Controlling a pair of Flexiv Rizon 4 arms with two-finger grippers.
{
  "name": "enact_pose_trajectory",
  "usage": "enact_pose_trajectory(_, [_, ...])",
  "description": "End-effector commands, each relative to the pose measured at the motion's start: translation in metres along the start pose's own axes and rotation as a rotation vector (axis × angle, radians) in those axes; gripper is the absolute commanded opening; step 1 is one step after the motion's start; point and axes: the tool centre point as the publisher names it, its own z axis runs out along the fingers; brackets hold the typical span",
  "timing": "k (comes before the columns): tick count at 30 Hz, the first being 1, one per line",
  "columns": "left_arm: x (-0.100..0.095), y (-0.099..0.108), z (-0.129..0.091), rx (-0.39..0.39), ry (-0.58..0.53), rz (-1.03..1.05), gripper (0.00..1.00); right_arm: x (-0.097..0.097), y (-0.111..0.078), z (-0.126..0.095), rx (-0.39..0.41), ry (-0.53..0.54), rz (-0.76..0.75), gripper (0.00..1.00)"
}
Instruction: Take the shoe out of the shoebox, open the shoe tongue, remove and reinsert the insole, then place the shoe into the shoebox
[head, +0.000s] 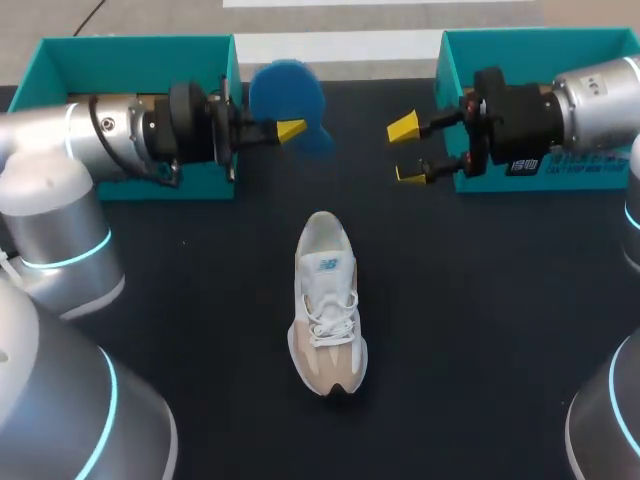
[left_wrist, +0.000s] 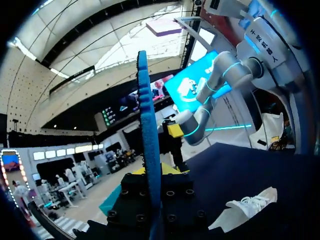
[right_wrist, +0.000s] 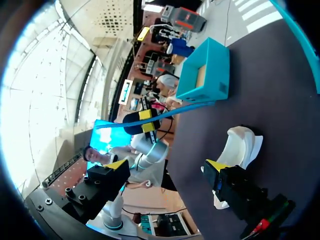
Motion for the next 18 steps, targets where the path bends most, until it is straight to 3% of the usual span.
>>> enact_pose_trajectory(1, [0.007,-0.001,0.000,0.005,-0.046,0.138,0.00,0.000,0.001,0.002,-0.001,-0.001,0.000,1.00])
enact_pose_trajectory(7, [0.012,0.002,-0.001,0.077,-0.001,0.365,0.00,0.000,0.001,0.002,-0.001,-0.001,0.000,1.00])
enact_pose_trajectory(18, [0.013,0.015,-0.003,0.033,0.055,0.640,0.00,0.000,0.001,0.002,-0.001,-0.001,0.000,1.00])
